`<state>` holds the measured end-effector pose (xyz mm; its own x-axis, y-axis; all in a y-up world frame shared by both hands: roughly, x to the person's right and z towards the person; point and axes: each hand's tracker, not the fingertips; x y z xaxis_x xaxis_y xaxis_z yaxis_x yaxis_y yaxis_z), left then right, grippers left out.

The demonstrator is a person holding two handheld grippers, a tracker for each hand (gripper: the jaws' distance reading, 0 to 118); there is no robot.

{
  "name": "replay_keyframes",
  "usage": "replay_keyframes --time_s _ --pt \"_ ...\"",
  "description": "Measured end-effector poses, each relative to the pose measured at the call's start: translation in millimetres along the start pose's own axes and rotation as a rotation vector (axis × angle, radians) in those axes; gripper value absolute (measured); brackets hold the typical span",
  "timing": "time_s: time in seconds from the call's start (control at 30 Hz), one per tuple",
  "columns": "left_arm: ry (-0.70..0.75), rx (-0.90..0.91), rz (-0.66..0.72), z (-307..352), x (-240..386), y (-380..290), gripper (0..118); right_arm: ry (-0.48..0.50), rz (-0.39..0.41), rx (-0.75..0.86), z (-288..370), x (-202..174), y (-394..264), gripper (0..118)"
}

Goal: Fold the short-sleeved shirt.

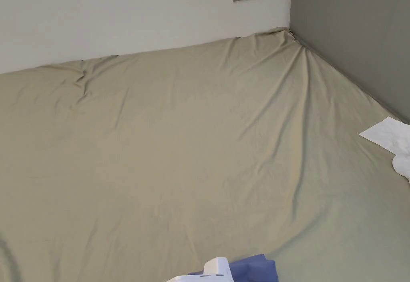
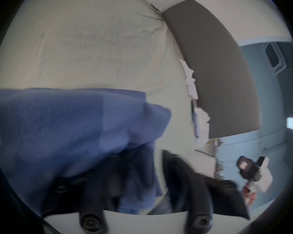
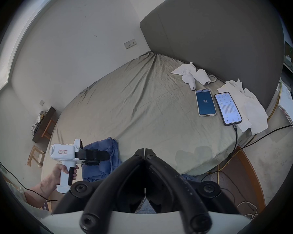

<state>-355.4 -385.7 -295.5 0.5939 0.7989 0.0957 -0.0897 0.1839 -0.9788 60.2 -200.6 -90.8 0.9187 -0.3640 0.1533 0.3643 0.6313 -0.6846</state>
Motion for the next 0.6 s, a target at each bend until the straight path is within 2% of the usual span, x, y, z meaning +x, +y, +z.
replay_keyframes --time_s 0.07,0.1,0.2,0.23,0.27,0.33,0.4,0.53,0.6 --pt "-0.136 0.040 0.089 14 1 -8 111 0.006 0.006 -0.003 -2 -3 0 1" --pt "-0.160 0.064 0.099 25 2 -11 118 0.006 0.010 -0.004 -3 -5 0 0" --pt "-0.141 0.146 0.115 64 -1 -18 117 0.018 0.011 -0.004 -4 -7 0 0" --pt "-0.116 0.156 0.110 75 -5 -19 109 0.020 0.012 -0.005 -4 -8 0 1" --pt "-0.071 0.176 0.091 82 -8 -20 89 0.021 0.014 -0.006 -5 -9 0 1" --pt "-0.012 0.128 0.018 86 -10 -17 6 0.025 0.017 -0.011 -8 -10 1 0" --pt "0.065 0.075 -0.034 71 -3 -18 3 0.028 0.015 -0.017 -10 -10 0 0" --pt "0.045 -0.052 -0.102 15 9 -17 3 0.025 -0.001 -0.018 -9 -10 -4 0" --pt "0.085 -0.096 -0.142 -15 15 -18 2 0.018 -0.007 -0.020 -6 -4 -6 1"
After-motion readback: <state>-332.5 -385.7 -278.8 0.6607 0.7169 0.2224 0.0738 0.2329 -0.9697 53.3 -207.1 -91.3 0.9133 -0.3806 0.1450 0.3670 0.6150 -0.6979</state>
